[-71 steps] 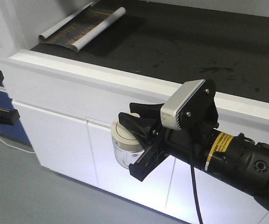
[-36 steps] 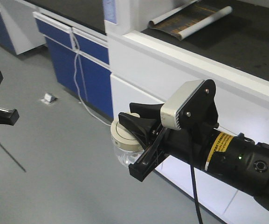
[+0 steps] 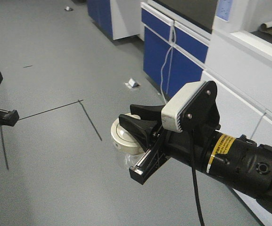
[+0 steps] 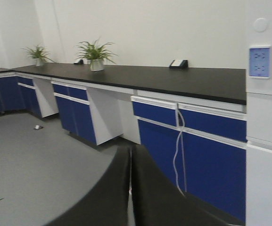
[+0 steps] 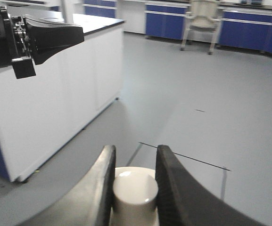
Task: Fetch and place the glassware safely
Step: 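Hold the jar in the right gripper while the base drives away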
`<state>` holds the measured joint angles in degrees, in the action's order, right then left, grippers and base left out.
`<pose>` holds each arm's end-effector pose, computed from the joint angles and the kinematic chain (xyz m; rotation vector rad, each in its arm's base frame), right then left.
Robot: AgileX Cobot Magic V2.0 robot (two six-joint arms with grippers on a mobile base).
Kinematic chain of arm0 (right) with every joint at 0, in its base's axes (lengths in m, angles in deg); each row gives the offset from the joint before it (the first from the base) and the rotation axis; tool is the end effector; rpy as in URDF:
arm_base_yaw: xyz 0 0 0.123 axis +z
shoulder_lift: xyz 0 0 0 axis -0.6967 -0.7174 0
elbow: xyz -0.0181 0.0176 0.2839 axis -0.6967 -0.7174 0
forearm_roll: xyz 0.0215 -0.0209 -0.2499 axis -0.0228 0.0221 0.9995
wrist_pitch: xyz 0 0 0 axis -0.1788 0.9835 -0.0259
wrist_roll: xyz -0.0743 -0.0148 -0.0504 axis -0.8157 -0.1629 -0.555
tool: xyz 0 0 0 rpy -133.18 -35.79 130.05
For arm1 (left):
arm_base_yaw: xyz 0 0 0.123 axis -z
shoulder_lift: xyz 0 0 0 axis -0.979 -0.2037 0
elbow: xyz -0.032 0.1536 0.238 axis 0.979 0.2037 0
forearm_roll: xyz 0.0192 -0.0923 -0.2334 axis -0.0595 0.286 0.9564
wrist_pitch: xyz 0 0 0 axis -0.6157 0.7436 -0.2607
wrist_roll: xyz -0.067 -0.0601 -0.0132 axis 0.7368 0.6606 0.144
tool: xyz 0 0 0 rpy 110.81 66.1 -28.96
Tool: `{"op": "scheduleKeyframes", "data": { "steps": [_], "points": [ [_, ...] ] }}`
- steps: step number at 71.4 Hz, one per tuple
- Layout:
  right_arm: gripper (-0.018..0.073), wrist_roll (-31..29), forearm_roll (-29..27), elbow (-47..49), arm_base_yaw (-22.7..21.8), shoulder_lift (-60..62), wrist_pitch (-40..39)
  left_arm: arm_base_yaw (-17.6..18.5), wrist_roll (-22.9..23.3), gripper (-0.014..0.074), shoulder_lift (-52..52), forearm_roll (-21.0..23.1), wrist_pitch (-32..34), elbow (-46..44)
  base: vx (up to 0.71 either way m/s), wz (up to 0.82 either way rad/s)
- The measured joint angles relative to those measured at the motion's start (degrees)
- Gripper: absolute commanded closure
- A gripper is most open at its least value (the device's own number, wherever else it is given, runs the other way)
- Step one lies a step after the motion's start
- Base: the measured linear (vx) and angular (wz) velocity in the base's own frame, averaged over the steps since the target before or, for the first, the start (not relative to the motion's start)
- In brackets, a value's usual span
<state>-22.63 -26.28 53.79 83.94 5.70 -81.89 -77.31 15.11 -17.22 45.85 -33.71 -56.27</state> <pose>0.1929 0.1838 0.2913 -0.7956 1.5304 0.6179 0.2296 -0.0211 0.2820 0.2390 1.4732 -0.0776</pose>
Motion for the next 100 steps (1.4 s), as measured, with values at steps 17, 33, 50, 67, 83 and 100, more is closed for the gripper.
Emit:
{"op": "scheduleKeyframes", "data": {
  "steps": [17,33,50,67,83,100],
  "points": [
    [0.056,0.0,0.0,0.0,0.0,0.0,0.0,0.0,0.0,0.0603,0.0,0.0,0.0,0.0,-0.1,0.49],
    [0.056,0.0,0.0,0.0,0.0,0.0,0.0,0.0,0.0,0.0603,0.0,0.0,0.0,0.0,0.02,0.27],
    [0.056,0.0,0.0,0.0,0.0,0.0,0.0,0.0,0.0,0.0603,0.0,0.0,0.0,0.0,0.14,0.3],
    [0.056,0.0,0.0,0.0,0.0,0.0,0.3,0.0,0.0,0.0603,0.0,0.0,0.0,0.0,0.24,0.22],
    [0.056,0.0,0.0,0.0,0.0,0.0,0.4,0.0,0.0,0.0603,0.0,0.0,0.0,0.0,0.35,0.04],
    [0.056,0.0,0.0,0.0,0.0,0.0,0.4,0.0,0.0,0.0603,0.0,0.0,0.0,0.0,0.44,0.0]
  ]
}}
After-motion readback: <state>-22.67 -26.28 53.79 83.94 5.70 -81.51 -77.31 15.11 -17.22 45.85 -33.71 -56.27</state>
